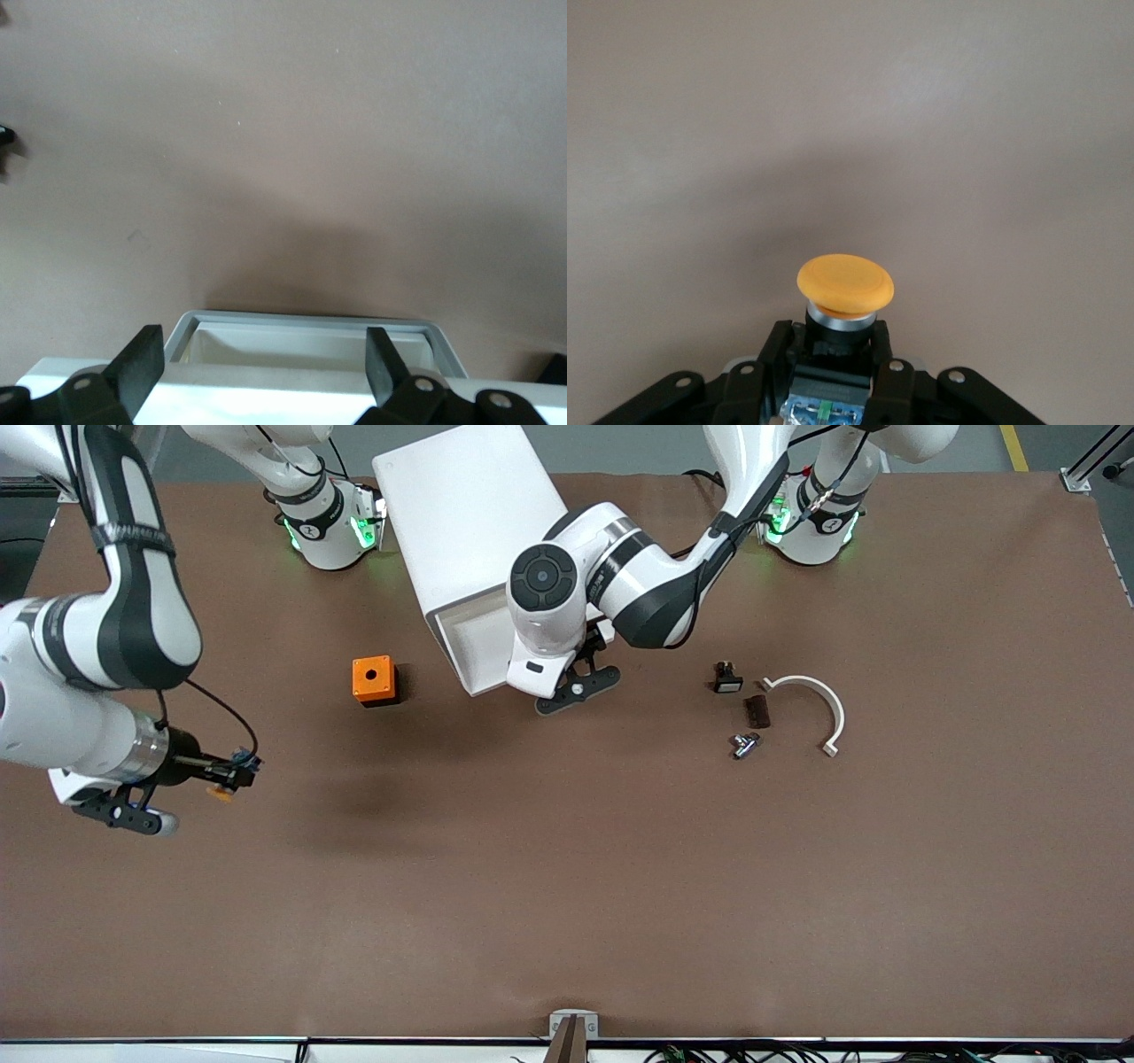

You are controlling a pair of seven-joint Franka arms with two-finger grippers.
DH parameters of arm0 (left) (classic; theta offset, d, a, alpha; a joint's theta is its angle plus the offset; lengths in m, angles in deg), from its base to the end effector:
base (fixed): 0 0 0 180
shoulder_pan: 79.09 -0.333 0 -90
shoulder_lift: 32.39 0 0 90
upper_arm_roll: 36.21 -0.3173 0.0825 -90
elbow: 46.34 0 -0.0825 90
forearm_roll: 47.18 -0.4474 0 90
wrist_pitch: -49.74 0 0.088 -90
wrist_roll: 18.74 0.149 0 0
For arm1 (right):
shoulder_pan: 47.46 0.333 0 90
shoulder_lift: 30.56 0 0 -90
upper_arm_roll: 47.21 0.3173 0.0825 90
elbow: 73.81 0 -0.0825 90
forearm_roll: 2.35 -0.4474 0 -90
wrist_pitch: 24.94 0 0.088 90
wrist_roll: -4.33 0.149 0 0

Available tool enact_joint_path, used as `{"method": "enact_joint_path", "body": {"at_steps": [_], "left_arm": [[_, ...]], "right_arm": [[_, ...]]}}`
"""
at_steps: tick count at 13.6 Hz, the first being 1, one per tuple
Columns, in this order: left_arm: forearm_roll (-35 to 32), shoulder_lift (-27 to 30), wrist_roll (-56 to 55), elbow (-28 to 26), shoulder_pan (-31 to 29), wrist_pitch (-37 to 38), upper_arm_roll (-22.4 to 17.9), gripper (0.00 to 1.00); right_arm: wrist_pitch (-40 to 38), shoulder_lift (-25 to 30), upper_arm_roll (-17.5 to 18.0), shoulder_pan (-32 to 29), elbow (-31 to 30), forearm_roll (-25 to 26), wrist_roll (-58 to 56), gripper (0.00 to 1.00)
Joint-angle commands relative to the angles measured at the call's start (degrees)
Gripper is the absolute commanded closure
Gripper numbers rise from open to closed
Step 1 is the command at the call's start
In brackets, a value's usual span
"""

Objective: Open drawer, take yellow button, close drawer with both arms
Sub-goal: 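Carry the orange button away with the right gripper while the left gripper holds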

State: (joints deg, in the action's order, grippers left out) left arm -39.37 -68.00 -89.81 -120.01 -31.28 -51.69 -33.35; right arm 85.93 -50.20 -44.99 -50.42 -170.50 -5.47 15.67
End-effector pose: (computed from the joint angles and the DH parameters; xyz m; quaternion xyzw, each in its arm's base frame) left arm 0.4788 -0.6015 0.3155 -0.9747 -0.1974 0.1033 0.0201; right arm 0.6954 -0.0045 0.3233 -0.9915 0.1167 0.0502 0.0270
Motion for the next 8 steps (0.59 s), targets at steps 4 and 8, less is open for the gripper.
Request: {"method": "enact_joint_path", "body": {"at_steps": [4, 8], "left_arm": [[7.2, 0.7, -0.9, -1.5, 1.2, 0.1, 0.0, 0.00], [14.2, -0.4, -0.8, -1.4, 2.5, -0.2, 0.1, 0.00]], "right_arm": [[10.4, -11.1, 1.2, -6.2, 1.5, 5.0, -10.4, 0.95], [15.2, -16.9, 1.2, -7.5, 1.6, 7.8, -10.4, 0.95]]}}
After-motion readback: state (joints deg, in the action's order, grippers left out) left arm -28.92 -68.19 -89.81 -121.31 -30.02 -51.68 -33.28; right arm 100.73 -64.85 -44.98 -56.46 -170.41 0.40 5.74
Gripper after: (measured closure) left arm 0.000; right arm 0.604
